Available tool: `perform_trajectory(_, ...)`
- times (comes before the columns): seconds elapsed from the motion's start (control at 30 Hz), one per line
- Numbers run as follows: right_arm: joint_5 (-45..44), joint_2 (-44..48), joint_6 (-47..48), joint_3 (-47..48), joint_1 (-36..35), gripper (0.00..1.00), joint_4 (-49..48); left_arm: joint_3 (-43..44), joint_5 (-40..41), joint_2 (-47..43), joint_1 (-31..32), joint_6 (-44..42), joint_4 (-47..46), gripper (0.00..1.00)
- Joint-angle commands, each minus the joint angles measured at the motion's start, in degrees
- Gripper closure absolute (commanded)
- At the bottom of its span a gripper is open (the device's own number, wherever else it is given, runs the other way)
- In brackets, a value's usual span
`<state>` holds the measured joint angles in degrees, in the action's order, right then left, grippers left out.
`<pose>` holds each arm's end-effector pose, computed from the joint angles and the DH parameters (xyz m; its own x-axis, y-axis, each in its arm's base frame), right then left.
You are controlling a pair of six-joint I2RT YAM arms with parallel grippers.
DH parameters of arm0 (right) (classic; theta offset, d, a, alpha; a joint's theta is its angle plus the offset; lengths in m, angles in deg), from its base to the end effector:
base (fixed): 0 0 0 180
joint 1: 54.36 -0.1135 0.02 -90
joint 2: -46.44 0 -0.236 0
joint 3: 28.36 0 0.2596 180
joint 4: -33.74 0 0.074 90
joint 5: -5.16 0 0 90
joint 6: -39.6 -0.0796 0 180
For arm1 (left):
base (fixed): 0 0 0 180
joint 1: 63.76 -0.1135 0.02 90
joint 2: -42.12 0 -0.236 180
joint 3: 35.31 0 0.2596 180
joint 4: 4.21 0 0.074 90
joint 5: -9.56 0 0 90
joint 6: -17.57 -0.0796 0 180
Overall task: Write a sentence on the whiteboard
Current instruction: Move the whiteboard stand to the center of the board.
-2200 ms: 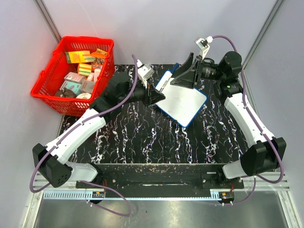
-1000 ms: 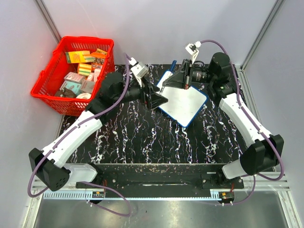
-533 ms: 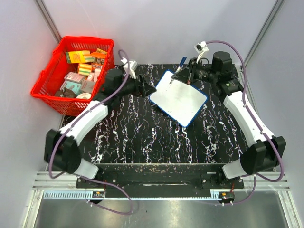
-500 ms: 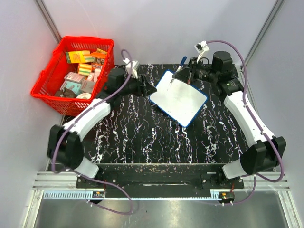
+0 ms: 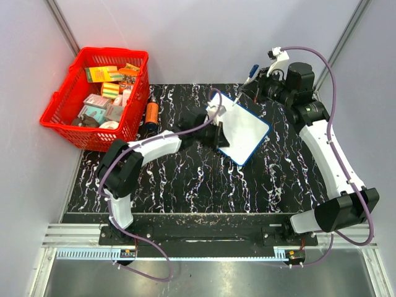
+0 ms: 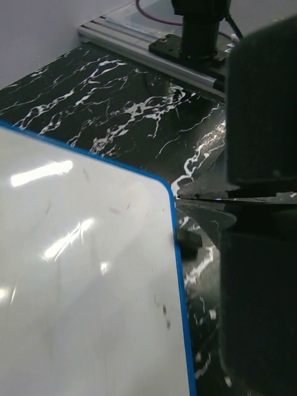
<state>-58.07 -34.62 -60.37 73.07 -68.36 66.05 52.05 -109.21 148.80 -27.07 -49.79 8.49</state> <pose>0.3490 0.1240 0.4070 -0.3091 0.0822 -0.9475 -0.5991 0.7569 0.2612 0.3417 -0.3023 0.1775 -0.7200 0.1157 -0.6843 0.6217 0.5456 -0.5619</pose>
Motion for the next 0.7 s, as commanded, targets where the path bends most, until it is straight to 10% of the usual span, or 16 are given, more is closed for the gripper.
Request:
perform_trajectory(0.0, -3.74, 1.43, 1.80, 2.37, 0.64, 1.00, 0.22, -0.51, 1.08, 0.90, 3.30, 1.27, -5.04, 1.00)
perform_trajectory(0.67, -5.85, 1.95, 1.36, 2.10, 3.19, 1.00, 0.13, -9.31, 14.62, 3.10, 5.85, 2.86, -9.53, 1.00)
